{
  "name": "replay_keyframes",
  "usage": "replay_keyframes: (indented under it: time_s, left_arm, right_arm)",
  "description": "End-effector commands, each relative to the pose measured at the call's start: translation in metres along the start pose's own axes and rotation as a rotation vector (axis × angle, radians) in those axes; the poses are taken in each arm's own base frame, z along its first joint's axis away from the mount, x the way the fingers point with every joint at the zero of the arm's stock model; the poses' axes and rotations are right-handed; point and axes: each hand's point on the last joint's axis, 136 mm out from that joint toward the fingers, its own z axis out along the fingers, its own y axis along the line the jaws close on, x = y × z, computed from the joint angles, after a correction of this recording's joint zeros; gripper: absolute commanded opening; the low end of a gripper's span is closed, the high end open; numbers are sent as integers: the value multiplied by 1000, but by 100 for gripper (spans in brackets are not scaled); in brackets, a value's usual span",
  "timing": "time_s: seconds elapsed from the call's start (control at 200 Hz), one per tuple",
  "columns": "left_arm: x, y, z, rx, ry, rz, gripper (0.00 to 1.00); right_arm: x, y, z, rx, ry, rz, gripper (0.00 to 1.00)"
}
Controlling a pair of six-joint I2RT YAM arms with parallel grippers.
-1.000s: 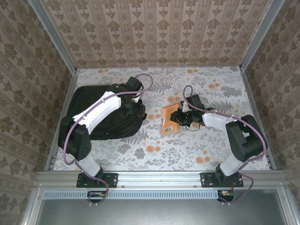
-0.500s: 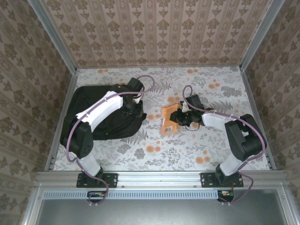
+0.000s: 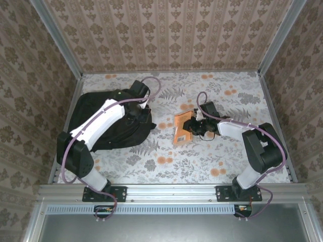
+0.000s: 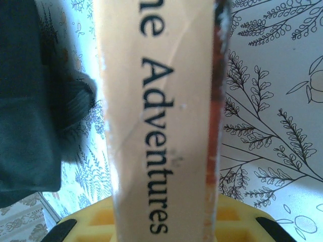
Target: Pack the student bag
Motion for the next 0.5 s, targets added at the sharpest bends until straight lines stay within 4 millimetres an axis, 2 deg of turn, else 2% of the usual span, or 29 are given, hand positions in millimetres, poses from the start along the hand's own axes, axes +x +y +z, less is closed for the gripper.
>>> replay_keyframes:
  time_s: [0.0, 0.17, 0.36, 0.445, 0.495]
  left_arm:
    - [-7, -8, -37, 26, -76, 26, 0]
    - [4, -33, -42, 26, -49, 114, 0]
    - [26, -93, -32, 89, -10, 242, 0]
    - [36, -106, -24, 120, 6, 237, 0]
    - [41, -107, -20, 146, 9, 213, 0]
  right_arm:
    - [-4, 18, -12, -16, -23, -46, 0]
    - [-6, 30, -20, -18, -46, -65, 0]
    - [-10, 36, -40, -2, -111, -74, 0]
    - [-10, 36, -44, 3, -120, -77, 0]
    - [-8, 35, -42, 2, -109, -73, 0]
